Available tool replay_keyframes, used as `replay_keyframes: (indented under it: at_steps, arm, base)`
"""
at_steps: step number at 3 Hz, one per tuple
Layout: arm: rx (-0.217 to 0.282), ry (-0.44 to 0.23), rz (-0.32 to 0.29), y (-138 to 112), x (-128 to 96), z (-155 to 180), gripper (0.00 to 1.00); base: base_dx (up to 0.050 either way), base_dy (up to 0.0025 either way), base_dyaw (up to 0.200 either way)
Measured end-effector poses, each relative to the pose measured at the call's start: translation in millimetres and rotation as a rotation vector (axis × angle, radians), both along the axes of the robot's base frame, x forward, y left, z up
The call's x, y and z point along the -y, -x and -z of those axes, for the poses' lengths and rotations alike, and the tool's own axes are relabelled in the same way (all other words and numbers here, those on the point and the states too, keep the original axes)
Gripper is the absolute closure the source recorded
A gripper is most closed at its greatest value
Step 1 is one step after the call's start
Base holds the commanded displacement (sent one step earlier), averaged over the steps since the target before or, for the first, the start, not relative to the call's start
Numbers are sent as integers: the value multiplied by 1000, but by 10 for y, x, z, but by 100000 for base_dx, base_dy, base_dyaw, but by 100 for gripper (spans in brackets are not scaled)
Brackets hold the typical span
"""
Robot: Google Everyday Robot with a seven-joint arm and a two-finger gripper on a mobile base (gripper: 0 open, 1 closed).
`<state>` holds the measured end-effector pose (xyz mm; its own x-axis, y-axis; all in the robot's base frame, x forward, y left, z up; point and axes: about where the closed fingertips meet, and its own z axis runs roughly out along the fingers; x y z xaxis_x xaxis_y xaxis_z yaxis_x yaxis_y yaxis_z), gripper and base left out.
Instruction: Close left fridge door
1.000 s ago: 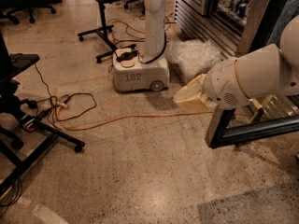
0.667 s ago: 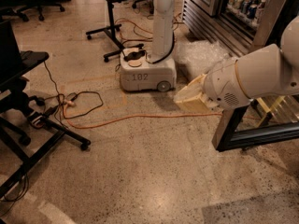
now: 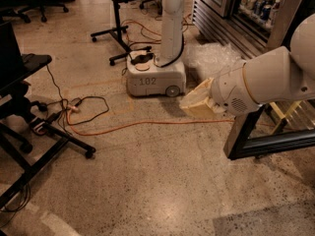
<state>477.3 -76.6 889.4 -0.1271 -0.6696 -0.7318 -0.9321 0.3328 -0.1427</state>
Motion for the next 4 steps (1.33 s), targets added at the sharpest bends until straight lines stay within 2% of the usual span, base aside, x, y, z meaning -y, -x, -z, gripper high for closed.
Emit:
replay_keyframes:
  at_steps: [1, 2, 3, 4]
  arm:
    - [59, 96, 57, -61, -208, 11, 100]
    - [176, 188, 148, -255, -388, -16, 100]
    - [228, 193, 202, -421, -368, -88, 100]
    - [229, 194, 202, -421, -368, -88, 100]
  base:
    - [0, 0, 0]
    - [0, 0, 0]
    - [0, 0, 0]
    - [0, 0, 0]
